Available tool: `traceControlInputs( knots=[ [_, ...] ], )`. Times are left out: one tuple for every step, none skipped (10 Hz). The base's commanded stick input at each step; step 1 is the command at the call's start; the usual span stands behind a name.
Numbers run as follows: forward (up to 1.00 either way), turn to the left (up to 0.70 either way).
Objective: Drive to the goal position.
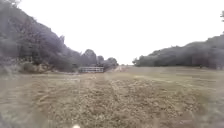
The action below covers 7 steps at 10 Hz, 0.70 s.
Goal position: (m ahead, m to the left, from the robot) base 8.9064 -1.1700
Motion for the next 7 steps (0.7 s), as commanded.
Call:
traceControlInputs(
  knots=[
    [0.6, -0.15],
    [0.6, -0.15],
    [0.6, -0.15],
    [0.6, -0.15],
    [0.6, -0.15],
    [0.6, -0.15],
    [0.6, -0.15]
  ],
)
